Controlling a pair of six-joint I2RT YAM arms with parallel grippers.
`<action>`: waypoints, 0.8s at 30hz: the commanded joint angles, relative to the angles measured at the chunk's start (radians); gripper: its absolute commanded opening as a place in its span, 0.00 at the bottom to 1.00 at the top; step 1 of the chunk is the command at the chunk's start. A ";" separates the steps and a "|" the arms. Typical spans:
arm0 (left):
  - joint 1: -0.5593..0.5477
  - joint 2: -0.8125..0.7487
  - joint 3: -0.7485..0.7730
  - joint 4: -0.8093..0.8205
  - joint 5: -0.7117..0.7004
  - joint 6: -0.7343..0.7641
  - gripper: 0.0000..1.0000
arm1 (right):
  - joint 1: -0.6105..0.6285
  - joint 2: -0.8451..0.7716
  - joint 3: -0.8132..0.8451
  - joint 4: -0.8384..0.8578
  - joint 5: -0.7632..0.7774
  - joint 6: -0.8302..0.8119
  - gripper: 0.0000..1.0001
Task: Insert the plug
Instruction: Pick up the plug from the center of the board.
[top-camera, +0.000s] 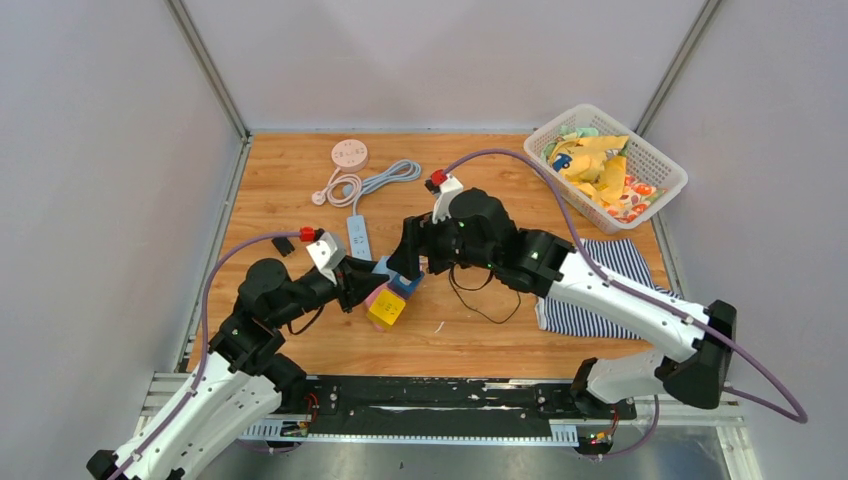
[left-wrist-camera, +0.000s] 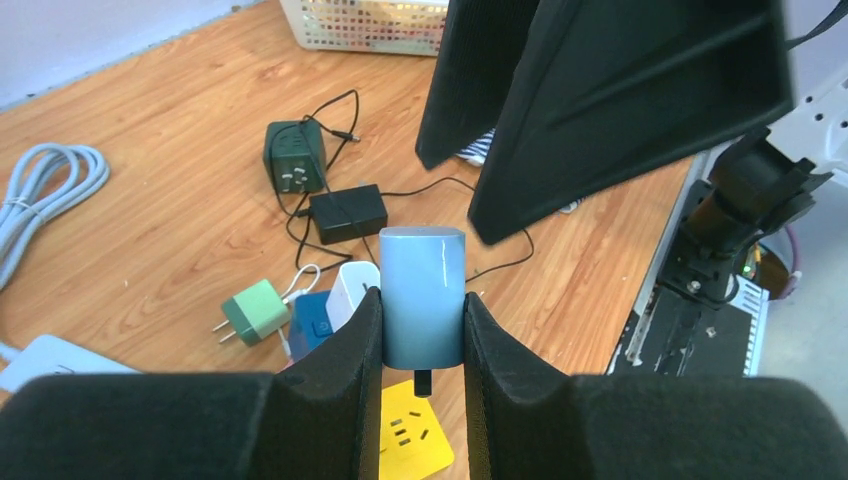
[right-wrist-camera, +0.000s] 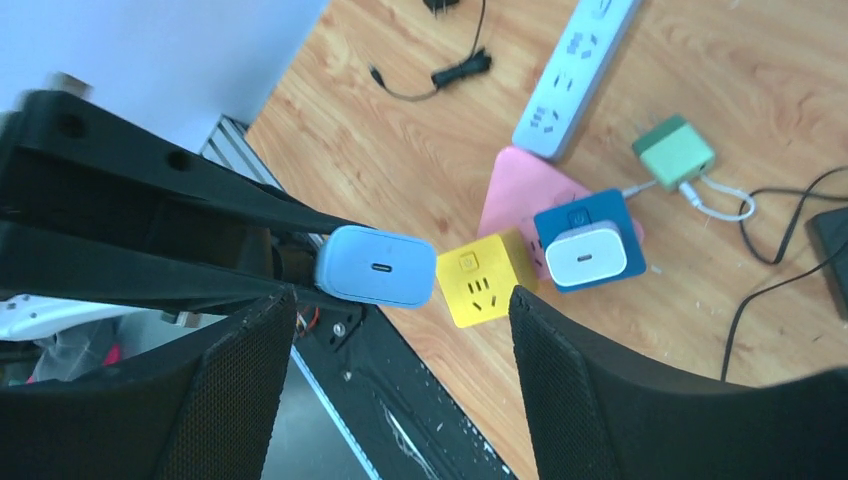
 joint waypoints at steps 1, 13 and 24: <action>-0.009 0.000 0.028 -0.010 -0.021 0.080 0.00 | -0.020 0.057 0.039 -0.085 -0.112 0.024 0.77; -0.010 -0.007 0.009 -0.002 0.006 0.117 0.00 | -0.060 0.128 0.041 -0.007 -0.264 0.090 0.74; -0.010 -0.011 0.007 -0.022 0.016 0.142 0.00 | -0.118 0.166 0.019 0.030 -0.368 0.130 0.74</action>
